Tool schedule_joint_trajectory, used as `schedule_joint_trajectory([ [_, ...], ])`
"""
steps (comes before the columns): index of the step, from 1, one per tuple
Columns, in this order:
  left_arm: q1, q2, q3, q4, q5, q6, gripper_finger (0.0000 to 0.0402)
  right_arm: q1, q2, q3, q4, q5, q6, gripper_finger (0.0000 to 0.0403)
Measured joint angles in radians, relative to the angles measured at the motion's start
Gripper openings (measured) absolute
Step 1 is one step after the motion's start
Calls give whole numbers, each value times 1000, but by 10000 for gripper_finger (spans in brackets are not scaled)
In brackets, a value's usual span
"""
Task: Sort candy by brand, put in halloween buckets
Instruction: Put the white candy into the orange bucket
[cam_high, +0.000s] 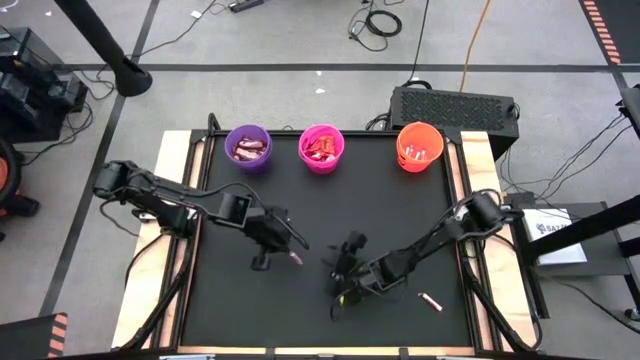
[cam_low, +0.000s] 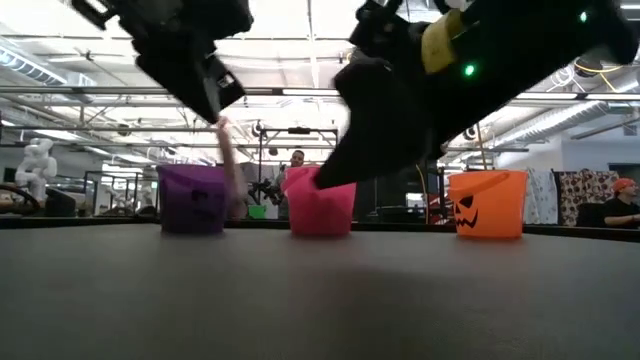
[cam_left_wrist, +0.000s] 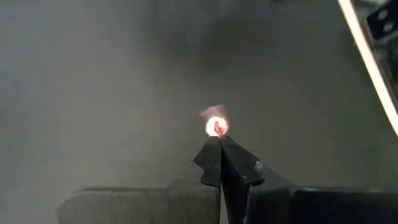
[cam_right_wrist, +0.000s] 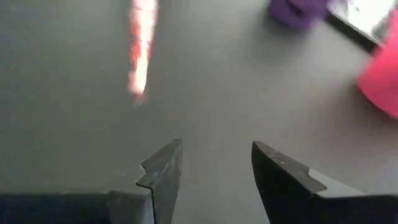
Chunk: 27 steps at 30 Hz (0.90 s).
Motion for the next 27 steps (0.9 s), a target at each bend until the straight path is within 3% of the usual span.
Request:
schedule_joint_trajectory([
  [7, -23, 6, 5, 108, -5, -1, 0, 6, 132, 0, 437, 0, -374, 185],
  [14, -23, 6, 4, 100, -6, -2, 0, -11, 176, 0, 669, -1, -528, 185],
  [18, -22, 6, 4, 98, -6, -2, 0, -52, 177, 0, 698, -48, -521, 185],
  [24, -22, 6, 4, 54, -6, -2, 0, -108, 177, 0, 693, -376, -331, 185],
  [27, -22, 6, 4, 34, -9, -2, 0, -120, 177, 1, 642, -378, -219, 185],
])
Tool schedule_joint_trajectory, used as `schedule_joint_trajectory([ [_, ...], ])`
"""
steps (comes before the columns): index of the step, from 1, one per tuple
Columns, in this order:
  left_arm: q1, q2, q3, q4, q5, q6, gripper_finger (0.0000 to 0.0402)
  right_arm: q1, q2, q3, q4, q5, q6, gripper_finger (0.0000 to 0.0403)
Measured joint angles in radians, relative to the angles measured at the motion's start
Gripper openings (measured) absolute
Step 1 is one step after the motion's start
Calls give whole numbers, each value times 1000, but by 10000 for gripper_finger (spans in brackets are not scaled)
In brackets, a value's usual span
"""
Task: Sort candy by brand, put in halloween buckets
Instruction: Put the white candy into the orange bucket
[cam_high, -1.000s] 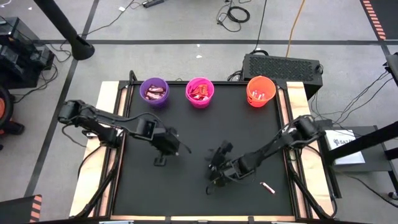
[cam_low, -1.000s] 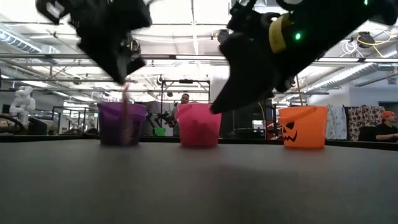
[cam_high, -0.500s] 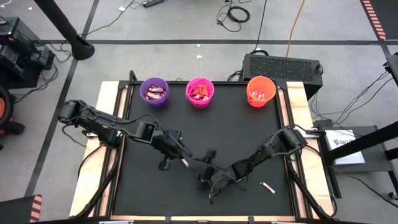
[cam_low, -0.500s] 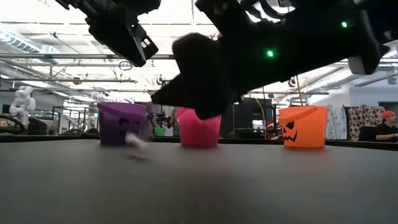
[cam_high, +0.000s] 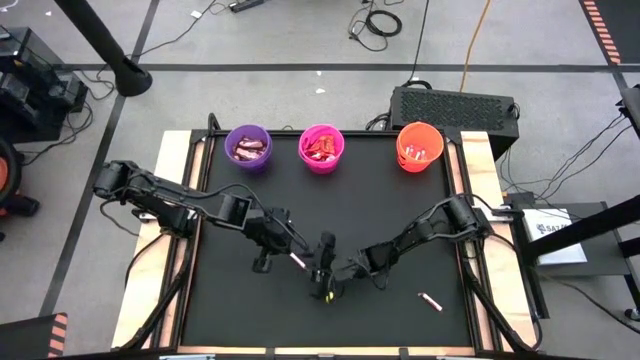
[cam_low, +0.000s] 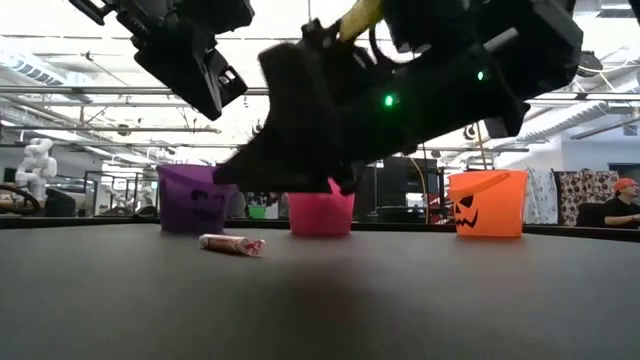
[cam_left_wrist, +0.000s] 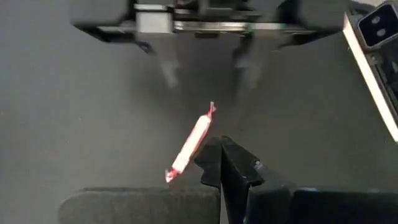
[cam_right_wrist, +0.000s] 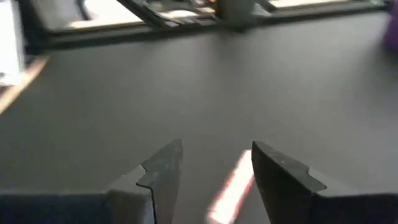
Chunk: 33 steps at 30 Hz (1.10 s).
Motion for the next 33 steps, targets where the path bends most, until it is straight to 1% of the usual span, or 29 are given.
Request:
schedule_joint_trajectory([
  [2, 0, 0, 0, -9, 0, 0, 0, 0, 1, 0, -30, 46, 16, 185],
  [4, 0, 0, 0, -29, -4, 0, 0, 11, 12, 1, -23, 88, 38, 185],
  [8, 0, 0, 0, -100, -9, 1, 0, 26, 67, 40, -24, 86, 59, 185],
  [11, -16, -11, -3, -157, -91, -3, 0, 30, 141, 107, -46, 90, 61, 185],
  [12, -27, -26, -12, -176, -122, -18, 0, 30, 163, 134, -60, 107, 63, 185],
  [14, -55, -63, -48, -191, -142, -59, 0, 31, 184, 191, -144, 114, 90, 185],
  [16, -97, -104, -110, -160, -160, -112, 0, 37, 191, 240, -268, 174, 113, 185],
  [17, -122, -126, -142, -129, -178, -124, 0, 40, 194, 262, -334, 202, 125, 185],
  [19, -173, -169, -207, -2, -232, -124, 0, 48, 199, 298, -442, 254, 152, 185],
  [20, -197, -188, -241, 75, -264, -119, 0, 53, 200, 325, -502, 277, 158, 185],
  [23, -254, -216, -346, 346, -370, -67, 0, 58, 201, 360, -584, 302, 178, 183],
  [26, -288, -213, -450, 626, -435, 25, 0, 56, 201, 374, -608, 299, 186, 174],
  [29, -292, -183, -547, 857, -473, 109, 1, 48, 201, 376, -610, 290, 184, 155],
  [31, -291, -168, -599, 973, -496, 122, 4, 41, 201, 377, -618, 288, 183, 137],
  [33, -292, -150, -629, 1024, -500, 131, 8, 36, 201, 377, -624, 290, 168, 115],
])
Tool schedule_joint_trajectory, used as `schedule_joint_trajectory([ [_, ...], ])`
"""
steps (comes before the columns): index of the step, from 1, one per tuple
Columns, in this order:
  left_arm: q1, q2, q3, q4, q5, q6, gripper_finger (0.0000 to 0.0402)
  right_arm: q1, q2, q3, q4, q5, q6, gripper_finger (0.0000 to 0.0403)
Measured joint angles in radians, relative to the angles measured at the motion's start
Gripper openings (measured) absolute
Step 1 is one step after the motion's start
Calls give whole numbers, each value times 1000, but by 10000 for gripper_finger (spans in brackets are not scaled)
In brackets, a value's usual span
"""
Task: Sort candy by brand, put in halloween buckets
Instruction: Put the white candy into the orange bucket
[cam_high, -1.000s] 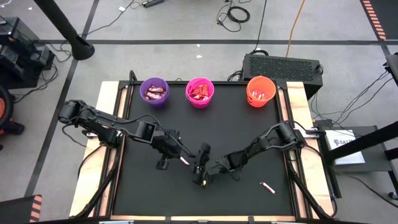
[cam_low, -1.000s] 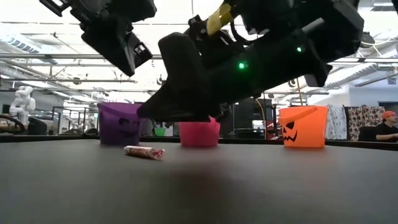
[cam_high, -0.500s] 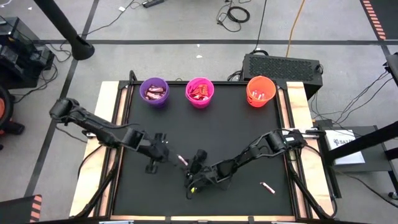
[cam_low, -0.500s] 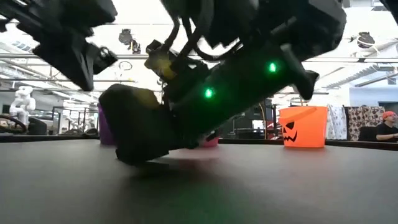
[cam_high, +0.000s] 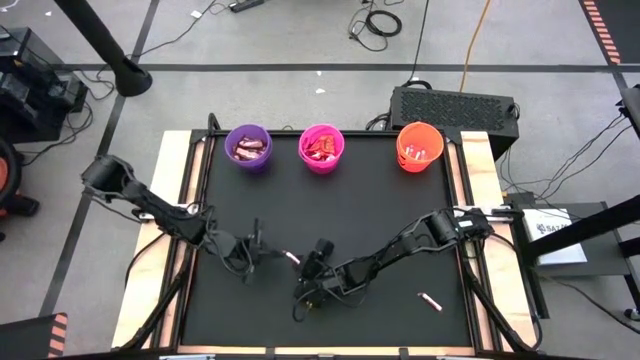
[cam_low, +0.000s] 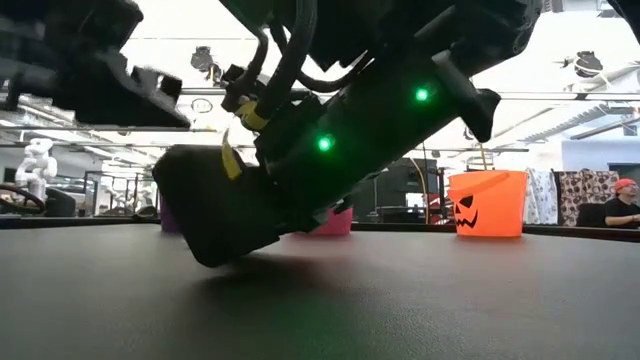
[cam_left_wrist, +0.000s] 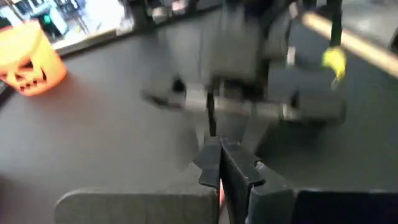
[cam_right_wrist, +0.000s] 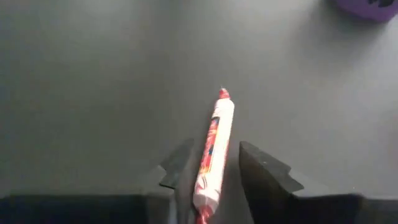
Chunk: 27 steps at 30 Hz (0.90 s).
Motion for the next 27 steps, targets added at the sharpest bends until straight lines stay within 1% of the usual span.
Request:
schedule_joint_trajectory([
  [4, 1, 0, -20, 3, -38, 1, 10, 0, -1, 0, -16, 4, -49, 60],
  [6, 0, 0, -22, 5, -40, 1, 11, 0, -16, -1, -36, 4, -73, 35],
  [9, 0, 0, -23, 7, -39, 0, 11, -5, -52, -4, -112, 3, -103, 12],
  [11, 0, 0, -23, 4, -39, 0, 12, -9, -101, -9, -208, 8, -110, 11],
  [13, 0, 0, -23, -2, -38, 0, 12, -19, -160, -5, -279, 11, -106, 20],
  [17, 0, 0, -23, -6, -37, 0, 13, -54, -310, -4, -541, 31, -35, 43],
  [19, 0, 0, -23, -7, -36, -1, 13, -79, -383, -4, -697, 28, 16, 48],
  [24, 0, 0, -23, -8, -36, -1, 13, -176, -561, -3, -1035, 41, 158, 45],
  [27, 0, 0, -23, -7, -36, -1, 13, -257, -628, -3, -1221, 57, 208, 44],
])
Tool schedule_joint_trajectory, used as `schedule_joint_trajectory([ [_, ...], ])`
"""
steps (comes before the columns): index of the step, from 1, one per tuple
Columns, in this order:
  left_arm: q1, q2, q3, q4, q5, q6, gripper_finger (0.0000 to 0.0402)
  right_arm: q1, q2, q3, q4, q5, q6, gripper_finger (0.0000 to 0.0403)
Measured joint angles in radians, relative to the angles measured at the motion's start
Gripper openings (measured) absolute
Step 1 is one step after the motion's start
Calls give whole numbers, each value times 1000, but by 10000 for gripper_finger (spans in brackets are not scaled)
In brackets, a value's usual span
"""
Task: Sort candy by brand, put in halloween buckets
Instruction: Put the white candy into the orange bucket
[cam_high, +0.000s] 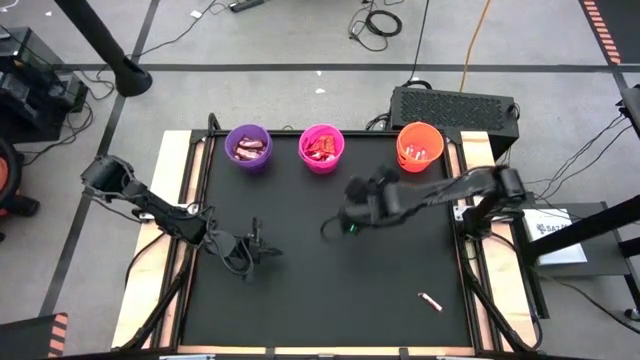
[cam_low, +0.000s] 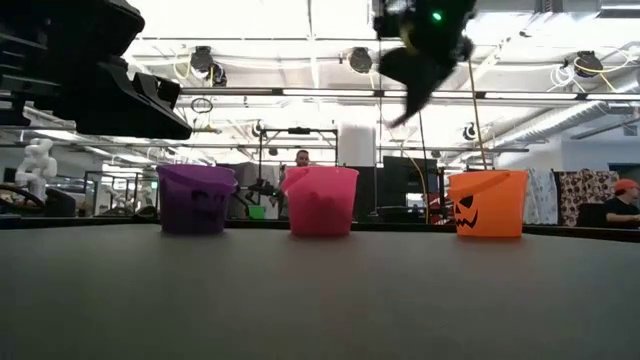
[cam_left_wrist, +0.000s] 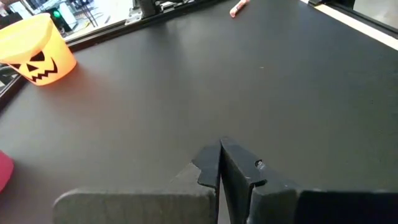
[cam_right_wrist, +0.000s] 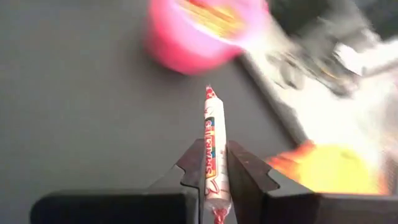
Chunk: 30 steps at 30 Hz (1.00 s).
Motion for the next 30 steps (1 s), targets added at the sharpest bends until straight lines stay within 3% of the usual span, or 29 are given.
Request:
schedule_joint_trajectory([
  [6, 0, 0, 0, -1, 0, -2, 13, -223, -104, 0, -335, 30, 108, 43],
  [10, 0, 0, 0, -1, 0, 2, 13, -373, -145, 0, -392, 31, 135, 43],
  [16, 0, 0, 0, 0, -6, 1, 13, -557, -155, -39, -363, 30, 128, 43],
  [20, 0, 0, 0, 0, -9, 1, 13, -635, -155, -117, -241, -18, 98, 55],
  [23, 0, 0, 0, 0, -10, 1, 13, -683, -155, -168, -170, -78, 60, 75],
  [30, 0, 0, 0, -1, -11, -24, 13, -717, -155, -264, -77, -75, 41, 142],
])
